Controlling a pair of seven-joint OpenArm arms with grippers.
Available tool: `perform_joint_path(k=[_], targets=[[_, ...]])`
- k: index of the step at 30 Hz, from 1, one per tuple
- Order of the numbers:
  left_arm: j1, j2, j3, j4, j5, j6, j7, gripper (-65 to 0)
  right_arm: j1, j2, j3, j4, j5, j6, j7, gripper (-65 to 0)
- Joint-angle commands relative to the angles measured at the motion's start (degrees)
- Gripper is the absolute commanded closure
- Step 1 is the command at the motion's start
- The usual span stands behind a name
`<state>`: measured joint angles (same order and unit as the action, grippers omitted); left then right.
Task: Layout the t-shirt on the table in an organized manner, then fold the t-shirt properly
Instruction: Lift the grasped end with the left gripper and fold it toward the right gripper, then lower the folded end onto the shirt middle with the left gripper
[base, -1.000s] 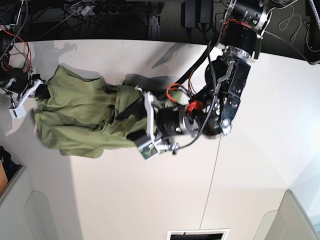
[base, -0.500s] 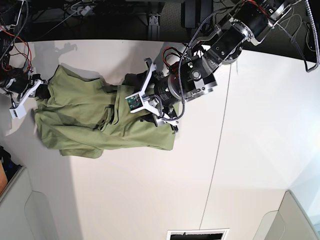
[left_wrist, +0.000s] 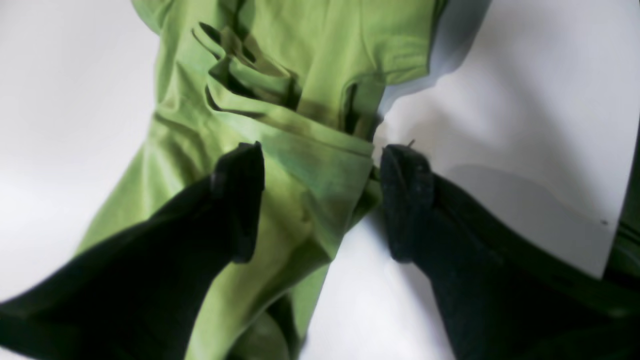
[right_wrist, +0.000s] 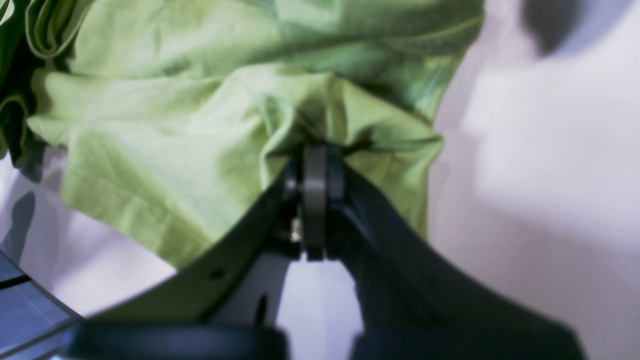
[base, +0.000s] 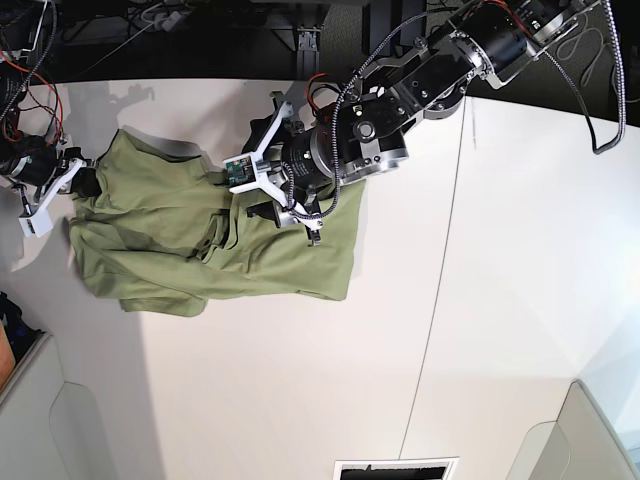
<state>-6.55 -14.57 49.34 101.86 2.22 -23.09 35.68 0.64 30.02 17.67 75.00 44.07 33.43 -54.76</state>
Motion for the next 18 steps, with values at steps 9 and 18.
perform_joint_path(k=[9,18], targets=[[-3.58,6.25,-0.17,-8.94,4.76,3.21,-2.27,-38.9,0.46,1.05,0.42,0.61,-0.15,-0.04,-0.76,0.0],[-6.73,6.29,-0.17,-8.50,4.85,3.17,0.15,-24.4,0.44,1.05,0.42,0.61,-0.13,-0.04,-0.74,0.0]])
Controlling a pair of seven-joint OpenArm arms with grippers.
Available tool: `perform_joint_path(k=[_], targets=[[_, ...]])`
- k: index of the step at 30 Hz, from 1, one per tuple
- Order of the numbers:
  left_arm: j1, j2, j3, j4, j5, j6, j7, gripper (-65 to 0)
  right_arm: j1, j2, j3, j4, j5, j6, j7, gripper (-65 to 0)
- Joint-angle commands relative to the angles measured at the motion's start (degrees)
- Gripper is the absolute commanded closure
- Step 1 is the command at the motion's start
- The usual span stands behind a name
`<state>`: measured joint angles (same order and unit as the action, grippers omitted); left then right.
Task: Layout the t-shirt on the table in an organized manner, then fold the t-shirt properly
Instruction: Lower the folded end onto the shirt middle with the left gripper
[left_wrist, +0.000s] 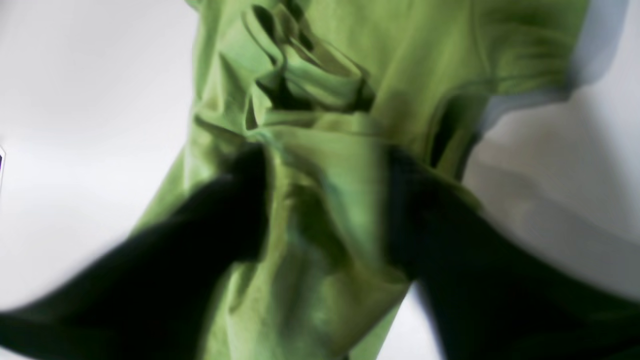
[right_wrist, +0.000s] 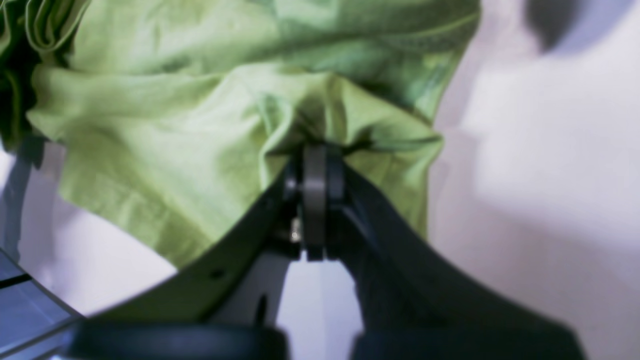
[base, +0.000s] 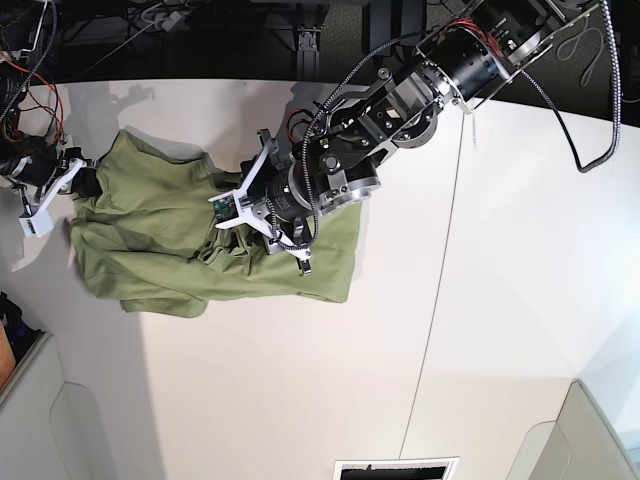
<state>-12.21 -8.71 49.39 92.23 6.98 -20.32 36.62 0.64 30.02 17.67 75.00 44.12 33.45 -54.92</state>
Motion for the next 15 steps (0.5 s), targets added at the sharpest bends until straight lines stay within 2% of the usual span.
perform_joint_path(k=[1,3,5,8,11,15], targets=[[-1.11,0.44,-0.22,1.14,0.09,0.39,-0.79,-17.0,0.46,1.05,0.42,0.61,-0.20,-0.07,-0.59,0.0],[-1.11,0.42,-0.22,1.14,0.13,0.07,-0.72,-6.9,0.46,1.05,0.42,0.61,-0.17,-0.07,-0.59,0.0],[-1.11,0.42,-0.22,1.11,0.13,-1.46,-0.48,0.0,0.46,1.05,0.42,0.61,-0.17,-0.07,-0.59,0.0],[-1.81,0.44,-0.24,1.14,0.17,-1.01,-0.35,0.0,0.46,1.05,0.42,0.61,-0.20,-0.07,-0.59,0.0],[-3.43,0.48,-0.24,1.16,0.26,5.20,-0.37,0.0,0.44,1.05,0.42,0.61,-0.20,-0.07,-0.57,0.0],[-4.44,1.90,-1.51,1.14,3.23,9.92,0.50,0.0,0.46,1.05,0.42,0.61,-0.20,-0.07,-0.59,0.0]])
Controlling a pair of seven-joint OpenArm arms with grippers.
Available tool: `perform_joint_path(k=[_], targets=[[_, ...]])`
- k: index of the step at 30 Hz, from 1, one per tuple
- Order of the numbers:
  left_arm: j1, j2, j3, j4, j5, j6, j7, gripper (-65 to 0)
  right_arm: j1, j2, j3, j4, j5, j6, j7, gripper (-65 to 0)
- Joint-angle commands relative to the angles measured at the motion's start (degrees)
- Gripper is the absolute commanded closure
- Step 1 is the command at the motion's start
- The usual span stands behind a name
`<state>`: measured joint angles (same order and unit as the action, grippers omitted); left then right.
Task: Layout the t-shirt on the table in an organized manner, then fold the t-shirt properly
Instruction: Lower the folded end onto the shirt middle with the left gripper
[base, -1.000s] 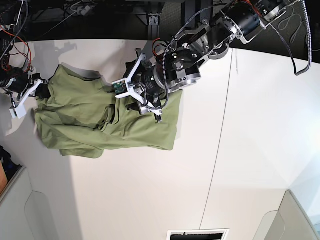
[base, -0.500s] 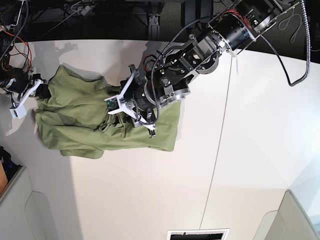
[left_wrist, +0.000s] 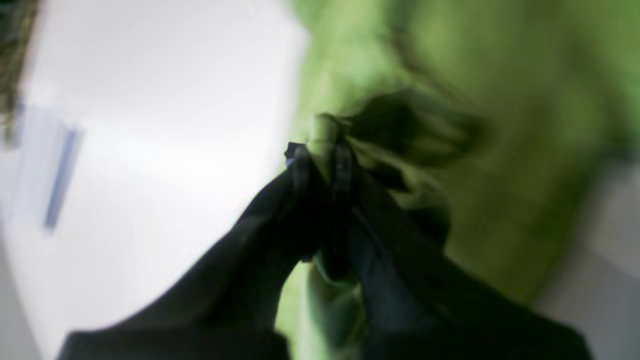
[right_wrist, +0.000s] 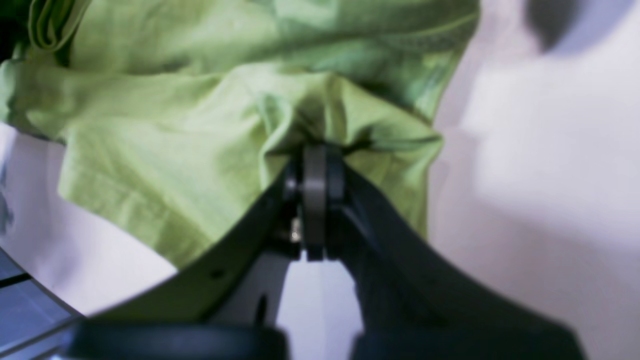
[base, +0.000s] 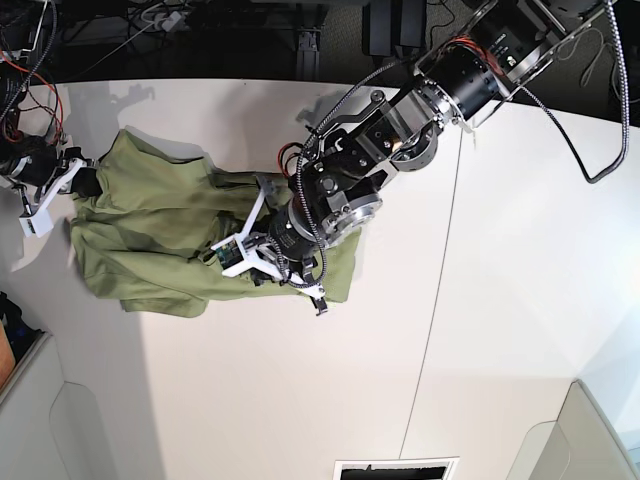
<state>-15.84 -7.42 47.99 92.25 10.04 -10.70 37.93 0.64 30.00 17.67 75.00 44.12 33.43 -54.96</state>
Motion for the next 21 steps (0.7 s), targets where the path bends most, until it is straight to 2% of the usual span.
perform_joint_path(k=[1,6,11,14,16,19,21], targets=[[-0.79,1.07,-0.68,1.11,0.02,0.92,-0.55,0.0,0.46,1.07,0.42,0.61,-0.20,-0.04,-0.55,0.0],[0.98,4.04,-0.81,1.09,-0.15,0.87,-0.42,0.0,0.44,1.07,0.42,0.61,-0.22,-0.04,-0.55,0.0],[3.37,7.13,-0.81,0.22,-0.52,-1.79,-1.09,-0.8,0.46,1.05,0.42,0.61,-0.15,-0.07,-0.50,0.0],[4.00,8.02,-0.81,-1.11,-1.38,-1.68,-2.58,-20.9,0.46,1.07,0.42,0.61,-0.17,-0.15,-0.11,0.0],[4.09,8.81,-0.81,-2.01,-1.40,1.11,-3.10,-29.1,0.46,1.07,0.42,0.61,-0.15,-0.22,-0.09,0.0],[3.74,9.66,-0.81,-2.16,0.50,6.10,-2.51,-29.6,0.61,1.11,0.57,0.63,1.33,-0.20,-0.13,0.0],[3.19,9.66,-0.81,-1.92,1.05,9.01,-1.40,-29.6,0.94,1.11,0.92,0.90,2.12,-0.20,-0.13,-14.2]])
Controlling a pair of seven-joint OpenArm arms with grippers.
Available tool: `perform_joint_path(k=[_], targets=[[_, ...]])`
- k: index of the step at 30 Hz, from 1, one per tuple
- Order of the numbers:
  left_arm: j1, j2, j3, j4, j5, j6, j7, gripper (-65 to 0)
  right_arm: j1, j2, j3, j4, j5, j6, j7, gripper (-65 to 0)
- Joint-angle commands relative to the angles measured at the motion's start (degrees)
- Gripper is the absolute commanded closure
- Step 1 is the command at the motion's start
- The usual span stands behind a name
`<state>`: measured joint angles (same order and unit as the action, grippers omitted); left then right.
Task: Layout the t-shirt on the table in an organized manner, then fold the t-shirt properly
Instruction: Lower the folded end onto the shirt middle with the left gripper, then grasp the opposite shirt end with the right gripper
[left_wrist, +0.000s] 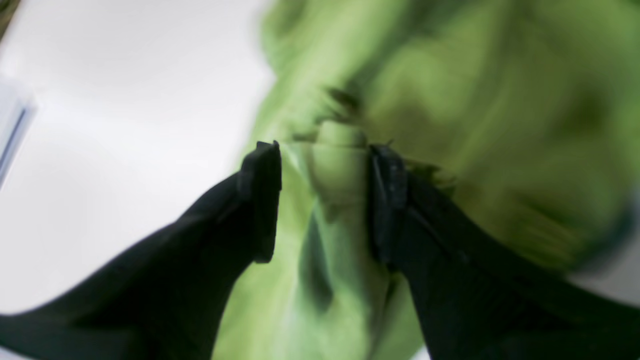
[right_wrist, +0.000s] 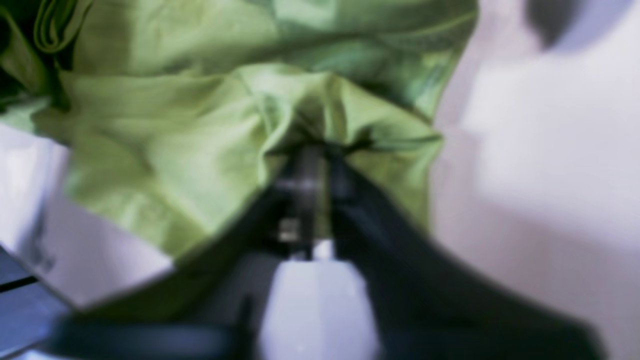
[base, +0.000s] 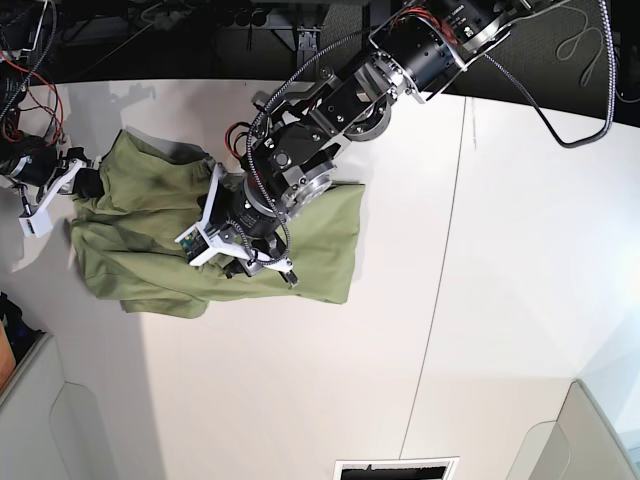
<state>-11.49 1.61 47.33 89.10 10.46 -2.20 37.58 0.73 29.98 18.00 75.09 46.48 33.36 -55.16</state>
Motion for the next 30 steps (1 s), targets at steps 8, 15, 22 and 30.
perform_joint_path(k=[8,15,22,30], targets=[[-0.96,0.13,-0.15,3.15,3.06,3.45,1.66,-29.6,0.85,1.53,5.40,7.65,0.17,-0.11,0.13,-27.6],[-0.68,0.13,-0.07,3.43,-2.25,-0.68,1.75,-29.6,0.85,2.40,6.43,7.93,-3.63,-0.72,4.57,-27.6],[-0.50,0.15,2.67,3.52,-6.25,-3.50,1.66,-29.6,6.29,2.16,6.36,3.91,-5.79,-1.44,7.89,-27.6],[1.70,0.13,3.91,3.52,-5.51,-3.48,1.57,-29.6,18.49,0.55,6.19,-8.48,-6.32,-1.22,9.03,-27.6]])
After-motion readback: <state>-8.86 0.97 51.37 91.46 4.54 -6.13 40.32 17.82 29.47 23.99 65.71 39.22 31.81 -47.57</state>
